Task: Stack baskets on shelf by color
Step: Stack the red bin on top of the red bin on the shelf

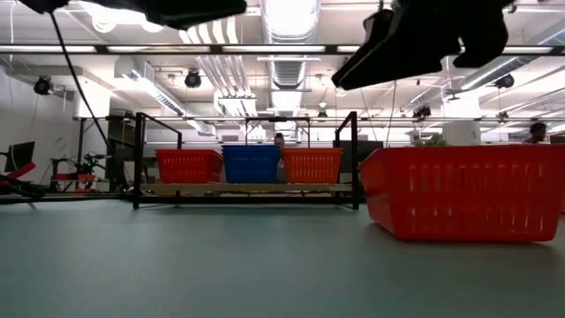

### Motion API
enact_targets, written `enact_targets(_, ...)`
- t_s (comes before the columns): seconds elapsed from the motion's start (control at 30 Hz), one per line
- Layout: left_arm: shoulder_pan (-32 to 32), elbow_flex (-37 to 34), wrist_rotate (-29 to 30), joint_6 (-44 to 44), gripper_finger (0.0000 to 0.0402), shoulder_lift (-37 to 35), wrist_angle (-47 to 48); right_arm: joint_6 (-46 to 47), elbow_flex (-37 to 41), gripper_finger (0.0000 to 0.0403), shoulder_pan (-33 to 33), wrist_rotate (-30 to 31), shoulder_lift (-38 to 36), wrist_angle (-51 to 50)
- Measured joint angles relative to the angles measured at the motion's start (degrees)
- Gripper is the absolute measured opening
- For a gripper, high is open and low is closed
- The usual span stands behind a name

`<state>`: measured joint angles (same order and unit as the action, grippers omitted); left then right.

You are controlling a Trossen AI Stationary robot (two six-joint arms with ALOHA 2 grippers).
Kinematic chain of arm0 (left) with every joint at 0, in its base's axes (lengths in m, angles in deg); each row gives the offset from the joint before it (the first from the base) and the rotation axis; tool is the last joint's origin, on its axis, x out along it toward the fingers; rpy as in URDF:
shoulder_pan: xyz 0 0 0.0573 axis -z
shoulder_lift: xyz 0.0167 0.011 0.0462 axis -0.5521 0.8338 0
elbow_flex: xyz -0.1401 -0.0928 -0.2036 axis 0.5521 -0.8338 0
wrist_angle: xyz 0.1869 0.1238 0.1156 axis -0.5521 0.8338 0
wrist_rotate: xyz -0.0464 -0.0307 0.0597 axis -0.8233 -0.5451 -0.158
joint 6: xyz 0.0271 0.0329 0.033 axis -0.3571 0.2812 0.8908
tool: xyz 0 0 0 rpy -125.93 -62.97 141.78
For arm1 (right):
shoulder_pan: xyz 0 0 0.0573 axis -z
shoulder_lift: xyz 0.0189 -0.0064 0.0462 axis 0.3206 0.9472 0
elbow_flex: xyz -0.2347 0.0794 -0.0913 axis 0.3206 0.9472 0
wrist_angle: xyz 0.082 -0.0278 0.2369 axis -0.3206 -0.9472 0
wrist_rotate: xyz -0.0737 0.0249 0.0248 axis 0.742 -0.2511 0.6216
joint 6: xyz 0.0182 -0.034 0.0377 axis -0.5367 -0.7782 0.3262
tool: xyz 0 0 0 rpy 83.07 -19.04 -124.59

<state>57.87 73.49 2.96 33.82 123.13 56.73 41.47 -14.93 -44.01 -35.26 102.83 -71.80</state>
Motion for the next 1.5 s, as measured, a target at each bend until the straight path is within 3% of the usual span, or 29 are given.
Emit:
enact_targets(0.23, 0.0, 5.0, -2.4, -6.7, 0.0106, 10.2, -2.2, -6.1, 16.3, 0.0162, 4.1, -0.4, -10.4, 23.0)
enact_targets(0.4, 0.0, 11.6, -8.5, -8.6, 0.0106, 17.5, -1.5, -8.5, 25.6, 0.0138, 7.2, -2.2, -15.7, 37.9)
enact_targets(0.47, 0.1, 14.9, -8.8, -8.1, 0.0106, 20.3, 0.8, -8.1, 28.4, 0.013, 8.2, -2.4, -17.2, 42.7)
enact_targets(0.57, 0.0, 20.4, -9.1, -7.4, 0.0106, 23.9, 6.7, -7.8, 31.6, 0.0119, 8.4, -7.7, -19.1, 47.2)
enact_targets(0.73, -0.2, 29.4, -10.1, -7.9, 0.0106, 29.2, 16.1, -6.2, 33.4, 0.0102, 8.5, -10.5, -22.2, 49.7)
enact_targets(0.9, -0.3, 36.1, -15.9, -16.4, 0.0106, 33.6, 22.9, -6.2, 32.7, 0.0086, 8.5, -11.8, -23.1, 49.9)
enact_targets(1.1, 1.1, 39.9, -19.6, -24.9, 0.0106, 39.2, 23.5, -6.3, 32.3, 0.0069, 8.4, -18.9, -23.5, 49.9)
enact_targets(1.33, 1.6, 46.2, -19.5, -25.4, 0.0106, 45.7, 23.5, -3.9, 32.3, 0.0063, 6.7, -28.5, -23.7, 47.7)
enact_targets(1.5, 1.6, 49.1, -19.1, -24.7, 0.0106, 48.5, 23.3, -5.0, 32.3, 0.0063, 2.0, -26.0, -23.5, 44.6)
